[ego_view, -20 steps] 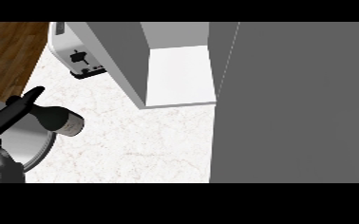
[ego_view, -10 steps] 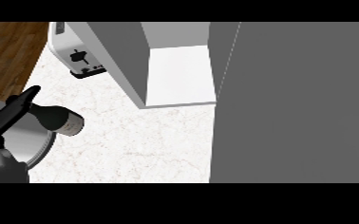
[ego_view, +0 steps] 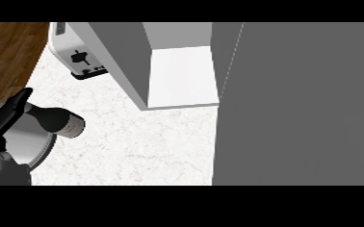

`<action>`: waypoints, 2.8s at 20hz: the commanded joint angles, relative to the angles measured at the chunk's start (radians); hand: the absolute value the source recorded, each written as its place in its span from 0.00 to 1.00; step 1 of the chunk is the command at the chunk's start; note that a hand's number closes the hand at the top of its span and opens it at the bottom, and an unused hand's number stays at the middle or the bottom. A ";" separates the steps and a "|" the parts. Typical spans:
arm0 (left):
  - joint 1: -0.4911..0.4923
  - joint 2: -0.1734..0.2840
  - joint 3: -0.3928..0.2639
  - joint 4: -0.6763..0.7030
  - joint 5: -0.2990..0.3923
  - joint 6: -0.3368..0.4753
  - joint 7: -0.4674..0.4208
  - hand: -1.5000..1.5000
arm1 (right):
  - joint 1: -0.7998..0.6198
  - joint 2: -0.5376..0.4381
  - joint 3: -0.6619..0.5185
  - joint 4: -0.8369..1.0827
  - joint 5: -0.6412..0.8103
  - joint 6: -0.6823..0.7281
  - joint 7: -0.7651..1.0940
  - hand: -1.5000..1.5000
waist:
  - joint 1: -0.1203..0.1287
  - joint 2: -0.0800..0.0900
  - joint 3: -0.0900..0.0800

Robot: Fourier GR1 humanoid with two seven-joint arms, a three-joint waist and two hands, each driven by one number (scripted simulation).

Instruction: Pick up the wine, place it into the cabinet and close the cabinet

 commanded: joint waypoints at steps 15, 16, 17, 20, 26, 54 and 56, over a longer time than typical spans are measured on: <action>-0.156 -0.007 0.091 0.704 0.153 -0.081 -0.218 1.00 | 0.065 -0.062 -0.068 -0.211 -0.094 0.014 0.122 0.00 | 0.011 0.023 -0.038; -0.173 -0.020 0.089 0.739 0.139 -0.061 -0.249 1.00 | 0.064 -0.056 -0.050 -0.222 -0.076 0.006 0.129 0.00 | 0.003 0.023 -0.039; -0.218 0.038 0.118 0.812 0.163 -0.104 -0.262 1.00 | 0.055 -0.032 -0.033 -0.174 -0.050 -0.009 0.108 0.00 | 0.013 0.024 -0.039; -0.081 0.003 -0.061 0.702 0.126 -0.393 -0.210 1.00 | 0.062 -0.031 -0.036 -0.136 -0.043 -0.001 0.078 0.00 | 0.022 0.013 -0.037; 0.094 -0.059 -0.281 0.608 0.036 -0.697 -0.325 1.00 | 0.063 -0.047 -0.047 -0.166 -0.052 0.001 0.108 0.00 | 0.032 0.005 -0.037; -0.070 -0.064 -0.852 0.025 0.085 -0.092 0.160 1.00 | 0.080 -0.034 -0.069 -0.205 -0.070 0.013 0.142 0.00 | 0.037 0.012 -0.035; -0.123 -0.064 -0.851 0.069 0.117 -0.053 0.171 1.00 | 0.068 -0.047 -0.121 -0.235 -0.123 0.014 0.176 0.00 | 0.034 0.013 -0.035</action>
